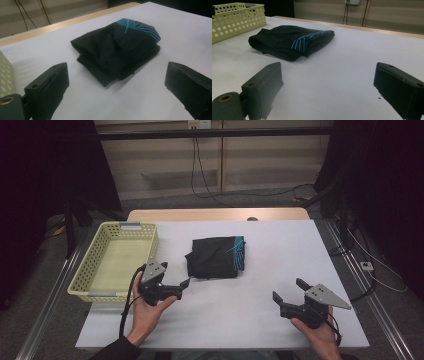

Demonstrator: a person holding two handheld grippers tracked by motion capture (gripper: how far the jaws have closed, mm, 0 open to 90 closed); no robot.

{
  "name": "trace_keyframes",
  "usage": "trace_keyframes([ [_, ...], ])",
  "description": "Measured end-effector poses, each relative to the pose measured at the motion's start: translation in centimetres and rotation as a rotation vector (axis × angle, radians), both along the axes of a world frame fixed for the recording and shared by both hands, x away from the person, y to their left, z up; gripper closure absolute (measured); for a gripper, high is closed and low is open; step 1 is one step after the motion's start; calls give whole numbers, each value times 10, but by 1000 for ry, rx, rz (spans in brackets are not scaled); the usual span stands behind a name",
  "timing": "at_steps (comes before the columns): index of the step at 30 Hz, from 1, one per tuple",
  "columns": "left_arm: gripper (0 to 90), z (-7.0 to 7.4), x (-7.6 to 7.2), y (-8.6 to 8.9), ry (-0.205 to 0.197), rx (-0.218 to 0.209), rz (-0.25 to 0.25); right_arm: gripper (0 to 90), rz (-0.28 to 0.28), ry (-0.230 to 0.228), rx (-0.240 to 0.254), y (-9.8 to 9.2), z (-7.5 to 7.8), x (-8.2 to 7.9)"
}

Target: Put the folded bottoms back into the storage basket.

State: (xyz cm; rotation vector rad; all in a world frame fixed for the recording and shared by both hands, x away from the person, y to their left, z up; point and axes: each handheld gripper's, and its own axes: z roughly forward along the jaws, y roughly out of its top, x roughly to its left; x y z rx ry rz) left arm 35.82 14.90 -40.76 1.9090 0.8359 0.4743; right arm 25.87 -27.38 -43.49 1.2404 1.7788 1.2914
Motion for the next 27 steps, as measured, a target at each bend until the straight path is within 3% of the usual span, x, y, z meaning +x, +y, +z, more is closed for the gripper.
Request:
trace_keyframes([
  [6, 55, 2, 12, -11, 2, 29, -6, 74, 6, 5, 5, 0, 0, 1],
  [17, 60, 7, 31, -26, 24, 29, -21, 71, 12, 14, 0, 1, -1, 2],
  [20, 60, 7, 38, -30, 60, 17, -44, 72, 13, 12, -1, 2, -1, 3],
  [24, 60, 9, 45, -34, 61, 28, -41, 72, 16, 17, 2, 2, -1, 4],
  [27, 59, 11, 54, -38, 94, 28, -42, 73, 19, 16, 2, 2, -1, 4],
])
